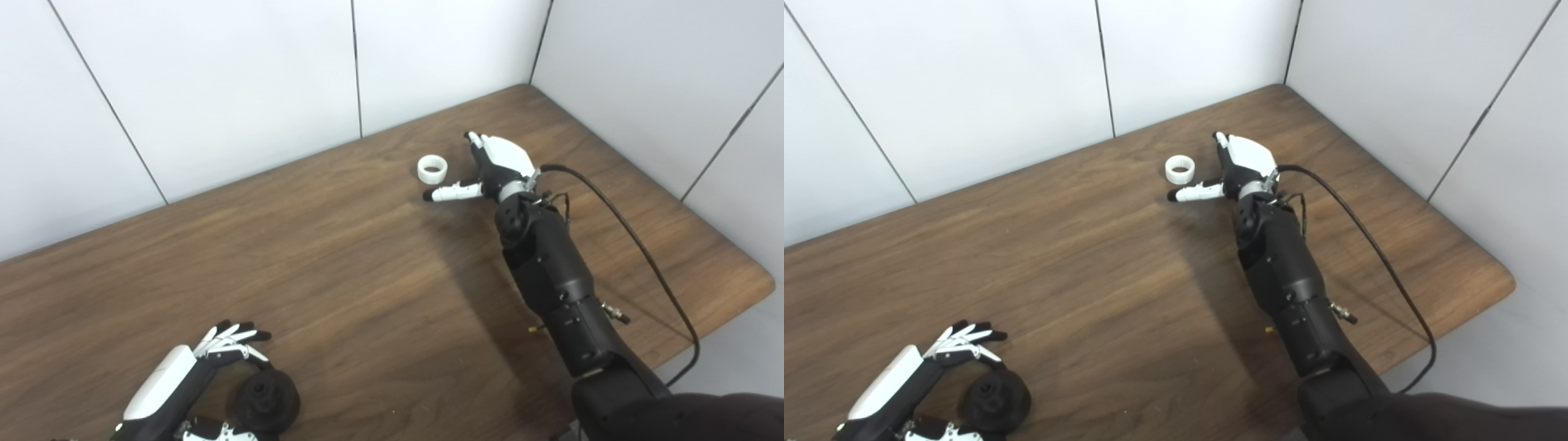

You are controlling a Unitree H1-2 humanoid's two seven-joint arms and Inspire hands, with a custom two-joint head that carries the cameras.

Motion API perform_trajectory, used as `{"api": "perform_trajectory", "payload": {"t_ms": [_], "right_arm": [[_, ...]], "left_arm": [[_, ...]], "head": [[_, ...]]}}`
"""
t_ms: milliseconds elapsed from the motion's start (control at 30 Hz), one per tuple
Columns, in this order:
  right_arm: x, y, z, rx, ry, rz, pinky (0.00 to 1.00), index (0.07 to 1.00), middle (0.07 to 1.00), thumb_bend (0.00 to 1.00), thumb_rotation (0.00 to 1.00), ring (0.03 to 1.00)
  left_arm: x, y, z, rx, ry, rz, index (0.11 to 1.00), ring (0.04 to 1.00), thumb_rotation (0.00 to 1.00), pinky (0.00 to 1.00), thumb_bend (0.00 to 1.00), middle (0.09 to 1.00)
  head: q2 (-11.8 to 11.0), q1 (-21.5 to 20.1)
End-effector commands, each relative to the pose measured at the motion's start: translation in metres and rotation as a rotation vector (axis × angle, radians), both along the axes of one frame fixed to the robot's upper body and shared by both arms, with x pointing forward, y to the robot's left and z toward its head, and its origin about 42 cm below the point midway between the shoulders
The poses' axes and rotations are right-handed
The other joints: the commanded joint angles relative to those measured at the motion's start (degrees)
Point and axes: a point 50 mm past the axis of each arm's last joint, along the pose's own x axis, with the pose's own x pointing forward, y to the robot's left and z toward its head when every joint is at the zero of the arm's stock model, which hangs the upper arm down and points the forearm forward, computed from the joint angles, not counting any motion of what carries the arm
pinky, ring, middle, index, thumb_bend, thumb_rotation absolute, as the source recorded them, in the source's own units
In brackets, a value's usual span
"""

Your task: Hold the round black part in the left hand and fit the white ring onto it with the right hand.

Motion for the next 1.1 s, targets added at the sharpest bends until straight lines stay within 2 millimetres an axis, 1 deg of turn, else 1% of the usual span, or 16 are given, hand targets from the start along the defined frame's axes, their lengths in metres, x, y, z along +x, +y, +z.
{"api": "perform_trajectory", "payload": {"t_ms": [0,167,400,567,733,767,800,1067], "right_arm": [[0.002,0.022,-0.013,0.087,0.09,0.084,0.91,0.983,1.0,1.0,0.63,1.0],[0.002,0.03,-0.01,0.066,0.107,0.115,0.92,0.979,1.0,1.0,0.62,1.0],[0.004,0.038,-0.01,0.058,0.113,0.127,0.89,0.974,1.0,0.99,0.6,1.0],[0.004,0.041,-0.013,0.054,0.111,0.133,0.88,0.969,1.0,1.0,0.61,1.0],[0.004,0.04,-0.016,0.049,0.094,0.124,0.87,0.965,1.0,1.0,0.62,1.0],[0.004,0.04,-0.017,0.051,0.088,0.119,0.87,0.966,1.0,1.0,0.62,1.0],[0.004,0.039,-0.017,0.054,0.082,0.112,0.87,0.967,1.0,1.0,0.62,1.0],[0.011,0.025,-0.016,0.051,0.05,0.067,0.87,0.98,1.0,1.0,0.63,1.0]], "left_arm": [[0.002,0.001,0.008,-0.013,-0.036,0.005,0.478,0.943,0.05,1.0,0.51,0.859],[0.003,0.0,0.007,-0.016,-0.038,0.008,0.478,0.939,0.05,1.0,0.51,0.856],[0.003,-0.001,0.008,-0.017,-0.039,0.014,0.478,0.943,0.05,1.0,0.51,0.862],[0.003,0.0,0.008,-0.017,-0.041,0.014,0.478,0.943,0.05,1.0,0.51,0.859],[0.001,0.0,0.009,-0.02,-0.043,0.01,0.478,0.939,0.05,1.0,0.52,0.854],[0.001,0.0,0.009,-0.021,-0.043,0.009,0.478,0.939,0.05,1.0,0.51,0.854],[0.001,0.0,0.008,-0.021,-0.042,0.008,0.478,0.94,0.05,1.0,0.51,0.855],[-0.005,0.002,0.009,-0.03,-0.039,0.005,0.477,0.942,0.05,1.0,0.51,0.86]], "head": [[-0.13,0.13],[-0.34,0.45],[-0.33,0.58],[-0.42,0.43],[-0.42,0.43],[-0.9,0.56],[-0.9,0.56],[-1.3,0.44]]}}
